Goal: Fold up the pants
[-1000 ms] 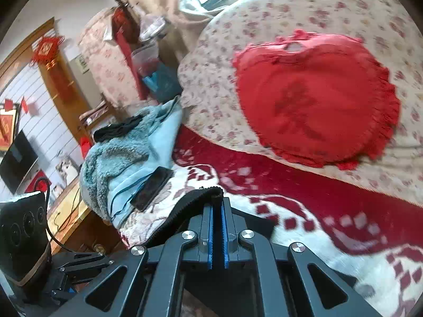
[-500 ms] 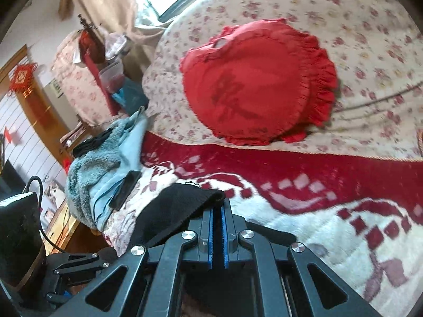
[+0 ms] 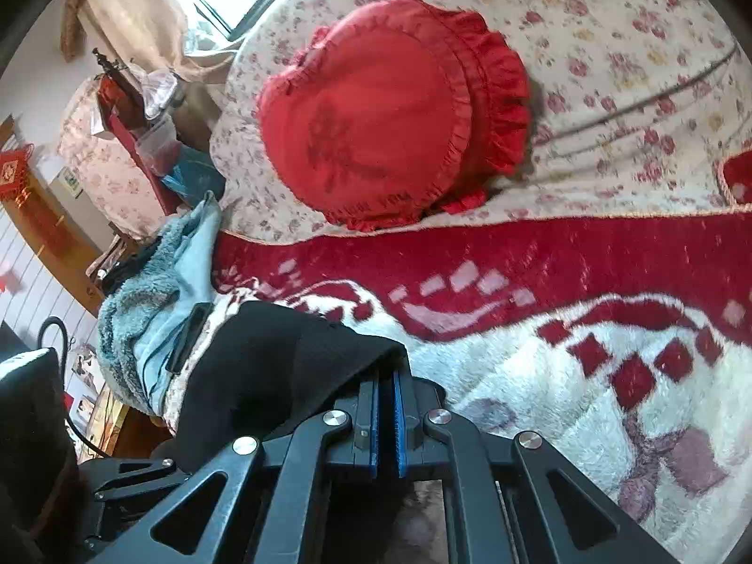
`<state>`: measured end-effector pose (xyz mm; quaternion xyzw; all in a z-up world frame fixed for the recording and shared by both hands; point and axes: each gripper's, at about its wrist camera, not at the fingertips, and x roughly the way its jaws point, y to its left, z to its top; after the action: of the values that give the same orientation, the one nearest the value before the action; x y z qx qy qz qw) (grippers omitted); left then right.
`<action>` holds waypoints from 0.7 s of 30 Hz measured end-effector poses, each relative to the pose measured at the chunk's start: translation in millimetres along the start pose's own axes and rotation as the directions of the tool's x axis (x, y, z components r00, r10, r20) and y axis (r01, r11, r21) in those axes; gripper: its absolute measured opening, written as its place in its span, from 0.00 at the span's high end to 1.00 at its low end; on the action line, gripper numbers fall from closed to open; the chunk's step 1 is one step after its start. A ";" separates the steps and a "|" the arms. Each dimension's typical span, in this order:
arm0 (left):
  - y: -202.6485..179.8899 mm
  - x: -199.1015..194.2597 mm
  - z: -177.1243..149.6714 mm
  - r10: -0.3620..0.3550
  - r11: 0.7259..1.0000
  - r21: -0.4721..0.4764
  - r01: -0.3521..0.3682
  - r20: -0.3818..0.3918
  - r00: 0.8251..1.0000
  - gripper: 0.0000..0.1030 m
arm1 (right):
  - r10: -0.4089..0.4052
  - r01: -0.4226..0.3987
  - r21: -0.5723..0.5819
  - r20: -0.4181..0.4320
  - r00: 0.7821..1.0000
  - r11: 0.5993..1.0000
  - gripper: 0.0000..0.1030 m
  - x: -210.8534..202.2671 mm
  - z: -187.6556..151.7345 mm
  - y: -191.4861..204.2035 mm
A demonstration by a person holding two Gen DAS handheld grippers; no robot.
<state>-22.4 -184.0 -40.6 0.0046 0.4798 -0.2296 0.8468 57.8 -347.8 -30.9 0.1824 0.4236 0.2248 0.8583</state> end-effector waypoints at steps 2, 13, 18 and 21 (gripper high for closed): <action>-1.5 2.8 0.8 0.002 1.000 0.002 -0.002 -0.004 1.000 0.83 | -0.004 0.005 0.008 -0.013 1.000 1.000 0.95 4.0 -1.8 -4.4; -2.0 -3.9 0.3 -0.040 0.999 -0.013 0.039 -0.023 0.999 0.82 | -0.129 0.130 0.086 -0.016 0.991 0.988 0.94 -12.6 -0.5 -17.9; -1.0 -27.5 -3.4 -0.101 0.995 -0.005 0.101 -0.021 0.995 0.82 | -0.139 0.136 0.112 0.022 0.990 0.984 0.94 -39.4 -0.8 -11.6; 5.8 -47.2 -4.8 -0.107 0.994 0.005 0.107 0.002 0.994 0.82 | -0.118 0.115 0.124 0.017 0.993 0.986 0.90 -47.4 -6.6 -3.7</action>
<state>-44.5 -159.6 -6.0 -0.0191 0.4776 -0.2758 0.8340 27.7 -375.7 -6.0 0.2126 0.4363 0.1457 0.8621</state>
